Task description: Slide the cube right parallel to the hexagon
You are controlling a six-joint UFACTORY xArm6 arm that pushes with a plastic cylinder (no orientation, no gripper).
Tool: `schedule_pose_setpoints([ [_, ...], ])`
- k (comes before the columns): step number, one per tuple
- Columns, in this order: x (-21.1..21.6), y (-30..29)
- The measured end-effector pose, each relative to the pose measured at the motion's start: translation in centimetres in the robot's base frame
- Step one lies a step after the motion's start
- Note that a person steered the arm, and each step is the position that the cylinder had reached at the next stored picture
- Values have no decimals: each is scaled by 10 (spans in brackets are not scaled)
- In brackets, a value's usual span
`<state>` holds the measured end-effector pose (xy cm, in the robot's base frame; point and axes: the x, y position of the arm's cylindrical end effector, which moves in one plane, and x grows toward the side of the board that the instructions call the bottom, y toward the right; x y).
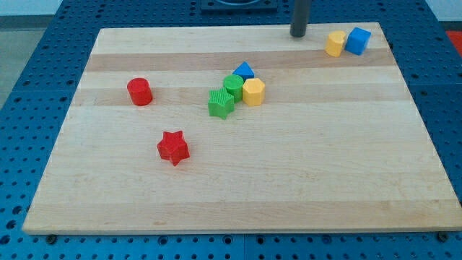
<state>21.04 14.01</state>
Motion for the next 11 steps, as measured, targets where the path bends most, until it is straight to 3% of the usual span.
schedule_pose_setpoints([
  [2, -3, 102],
  [3, 0, 125],
  [6, 67, 108],
  [9, 35, 112],
  [11, 62, 103],
])
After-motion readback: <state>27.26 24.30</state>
